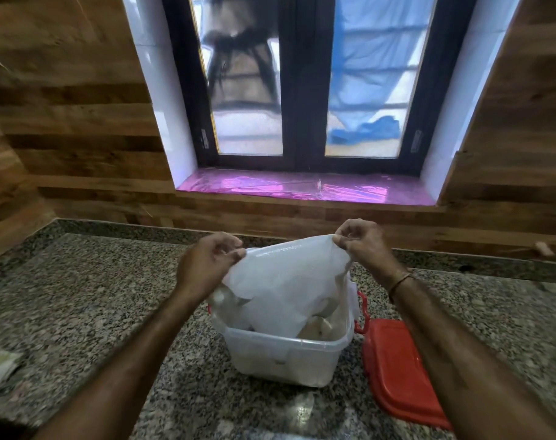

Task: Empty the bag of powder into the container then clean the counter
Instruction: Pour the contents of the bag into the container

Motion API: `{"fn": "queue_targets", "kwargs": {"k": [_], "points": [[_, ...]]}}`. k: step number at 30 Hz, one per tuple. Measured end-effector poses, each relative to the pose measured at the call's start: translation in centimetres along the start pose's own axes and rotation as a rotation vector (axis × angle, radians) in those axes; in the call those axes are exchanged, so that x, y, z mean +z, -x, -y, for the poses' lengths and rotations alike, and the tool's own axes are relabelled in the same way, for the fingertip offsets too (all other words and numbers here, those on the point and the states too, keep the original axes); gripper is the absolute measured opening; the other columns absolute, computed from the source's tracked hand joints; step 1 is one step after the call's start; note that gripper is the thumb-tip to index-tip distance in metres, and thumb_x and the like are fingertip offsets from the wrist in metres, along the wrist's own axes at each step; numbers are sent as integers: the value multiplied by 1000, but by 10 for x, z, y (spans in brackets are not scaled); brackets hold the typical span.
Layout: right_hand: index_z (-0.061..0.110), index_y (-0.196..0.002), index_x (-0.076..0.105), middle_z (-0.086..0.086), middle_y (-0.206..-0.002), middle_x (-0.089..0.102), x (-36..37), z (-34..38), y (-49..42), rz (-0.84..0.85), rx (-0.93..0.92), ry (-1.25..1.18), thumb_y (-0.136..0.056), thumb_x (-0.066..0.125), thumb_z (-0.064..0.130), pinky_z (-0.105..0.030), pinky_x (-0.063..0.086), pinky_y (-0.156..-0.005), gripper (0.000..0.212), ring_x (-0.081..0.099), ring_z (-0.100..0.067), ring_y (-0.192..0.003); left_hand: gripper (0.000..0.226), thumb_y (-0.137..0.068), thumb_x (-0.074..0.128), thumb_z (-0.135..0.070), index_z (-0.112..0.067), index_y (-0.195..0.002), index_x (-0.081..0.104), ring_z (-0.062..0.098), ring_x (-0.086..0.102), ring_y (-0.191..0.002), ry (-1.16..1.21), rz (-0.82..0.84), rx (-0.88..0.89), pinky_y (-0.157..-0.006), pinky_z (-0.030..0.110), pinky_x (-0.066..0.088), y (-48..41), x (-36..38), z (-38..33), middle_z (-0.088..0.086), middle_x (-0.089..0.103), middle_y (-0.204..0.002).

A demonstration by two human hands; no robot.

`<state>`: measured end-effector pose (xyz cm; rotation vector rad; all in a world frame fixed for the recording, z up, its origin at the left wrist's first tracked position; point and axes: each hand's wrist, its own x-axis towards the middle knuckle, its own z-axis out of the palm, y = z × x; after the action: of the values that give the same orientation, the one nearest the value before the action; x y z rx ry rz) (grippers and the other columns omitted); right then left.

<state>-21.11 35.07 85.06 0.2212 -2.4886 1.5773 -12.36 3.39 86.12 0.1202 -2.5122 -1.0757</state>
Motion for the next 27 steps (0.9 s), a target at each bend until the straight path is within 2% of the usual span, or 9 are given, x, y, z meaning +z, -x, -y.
{"fn": "queue_targets", "kwargs": {"k": [2, 4, 8, 10, 12, 17, 21, 24, 27], "points": [[19, -75, 73, 3, -84, 70, 3, 6, 0, 5, -11, -33, -87, 78, 19, -33, 53, -69, 13, 64, -15, -83, 28, -78, 79, -54, -34, -99, 76, 4, 68, -91, -152, 54, 109, -82, 33, 56, 1, 11, -18, -19, 75, -97], [20, -75, 72, 3, -81, 70, 2, 11, 1, 17, -26, -67, -88, 77, 22, -32, 52, -68, 13, 63, -15, -81, 31, -78, 80, -54, -31, -98, 77, 10, 68, -95, -216, 44, 169, -84, 35, 53, 1, 26, -35, -15, 76, -100], [19, -82, 76, 2, -80, 71, -7, 17, 7, 107, -22, -197, -90, 75, 20, -29, 52, -63, 8, 63, -15, -77, 20, -79, 83, -42, -24, -80, 75, 16, 69, -81, -186, -25, 134, -69, 32, 52, -3, 43, -45, -8, 73, -77], [19, -90, 78, -6, -92, 73, -13, 17, 11, 123, -9, -270, -92, 73, 21, -37, 60, -64, 6, 67, -20, -84, 18, -81, 82, -38, -23, -77, 74, 15, 65, -77, -130, -19, 89, -69, 34, 51, -6, 44, -41, -8, 70, -73], [22, -88, 78, -7, -98, 72, -17, 15, 10, 142, -17, -211, -91, 75, 25, -41, 62, -71, 5, 68, -22, -91, 17, -81, 83, -33, -22, -73, 73, 15, 64, -74, -93, 19, 90, -69, 36, 52, -8, 43, -39, -9, 69, -71], [29, -73, 74, 9, -93, 70, -19, 30, 2, 138, -153, 157, -82, 83, 28, -42, 59, -86, 14, 69, -15, -96, 12, -86, 79, -29, -25, -77, 72, 10, 64, -79, -78, 96, 155, -72, 37, 57, -12, 49, -47, -13, 71, -78], [14, -86, 79, 2, -89, 75, -16, 56, -5, 269, -209, 67, -89, 77, 22, -33, 58, -77, 9, 70, -12, -87, 9, -85, 80, -32, -26, -90, 76, 6, 62, -84, -5, 100, 204, -69, 28, 51, -15, 63, -76, -12, 69, -90], [16, -111, 77, 1, -110, 74, -15, 53, -8, 239, -141, -116, -93, 73, 28, -35, 60, -89, 22, 69, -15, -105, 11, -84, 80, -29, -22, -76, 74, 13, 66, -78, 48, 99, 140, -71, 37, 57, -25, 68, -81, -8, 71, -78], [26, -131, 68, 0, -127, 70, -20, 27, 6, 212, -5, -350, -99, 64, 34, -44, 59, -94, 33, 66, -21, -118, 13, -86, 74, -27, -21, -75, 74, 18, 70, -80, 184, 111, 34, -75, 42, 59, -33, 58, -70, -5, 74, -76]]}}
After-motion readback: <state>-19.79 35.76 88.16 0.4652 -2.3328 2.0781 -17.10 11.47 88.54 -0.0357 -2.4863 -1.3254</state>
